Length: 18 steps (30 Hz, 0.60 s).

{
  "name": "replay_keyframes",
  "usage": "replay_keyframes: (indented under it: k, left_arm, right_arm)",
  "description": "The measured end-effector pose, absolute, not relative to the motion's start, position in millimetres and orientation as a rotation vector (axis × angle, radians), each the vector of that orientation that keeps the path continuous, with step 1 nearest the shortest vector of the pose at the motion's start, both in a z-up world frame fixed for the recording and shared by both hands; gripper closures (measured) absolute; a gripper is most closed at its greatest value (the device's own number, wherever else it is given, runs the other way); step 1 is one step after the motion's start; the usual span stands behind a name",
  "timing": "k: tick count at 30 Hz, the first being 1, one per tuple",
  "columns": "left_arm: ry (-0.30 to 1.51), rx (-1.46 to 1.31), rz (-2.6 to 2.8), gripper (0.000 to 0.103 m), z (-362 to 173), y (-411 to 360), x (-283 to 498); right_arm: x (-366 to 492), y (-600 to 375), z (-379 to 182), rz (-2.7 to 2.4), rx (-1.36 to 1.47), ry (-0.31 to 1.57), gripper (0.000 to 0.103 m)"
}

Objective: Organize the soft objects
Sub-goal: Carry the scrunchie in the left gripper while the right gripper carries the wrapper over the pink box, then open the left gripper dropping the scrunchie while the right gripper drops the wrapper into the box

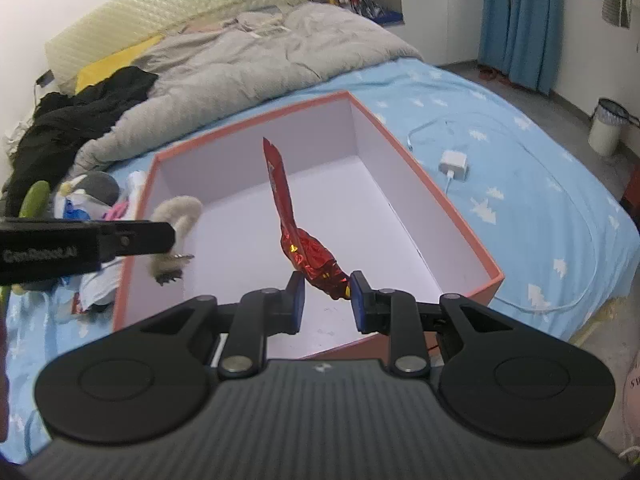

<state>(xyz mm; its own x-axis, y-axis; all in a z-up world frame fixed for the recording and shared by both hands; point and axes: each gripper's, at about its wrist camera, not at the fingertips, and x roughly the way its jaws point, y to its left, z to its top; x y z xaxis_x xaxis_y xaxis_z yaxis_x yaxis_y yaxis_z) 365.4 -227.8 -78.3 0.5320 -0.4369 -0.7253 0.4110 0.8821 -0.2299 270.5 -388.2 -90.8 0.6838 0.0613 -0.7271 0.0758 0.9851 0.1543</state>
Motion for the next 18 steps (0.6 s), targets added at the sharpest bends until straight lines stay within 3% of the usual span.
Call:
replay_keyframes:
  k: [5, 7, 9, 18]
  left_arm:
    - [0.889, -0.045, -0.486, 0.093, -80, -225, 372]
    - [0.898, -0.051, -0.466, 0.075, -79, -221, 373]
    - [0.894, -0.064, -0.462, 0.059, -76, -217, 370]
    - [0.831, -0.077, -0.445, 0.058, -48, -193, 338]
  right_arm:
    - [276, -395, -103, -0.02, 0.202, 0.85, 0.074]
    - [276, -396, -104, -0.026, 0.201, 0.855, 0.073]
    - [276, -397, -105, -0.035, 0.208, 0.867, 0.064]
    - [254, -389, -84, -0.016, 0.213, 0.818, 0.065]
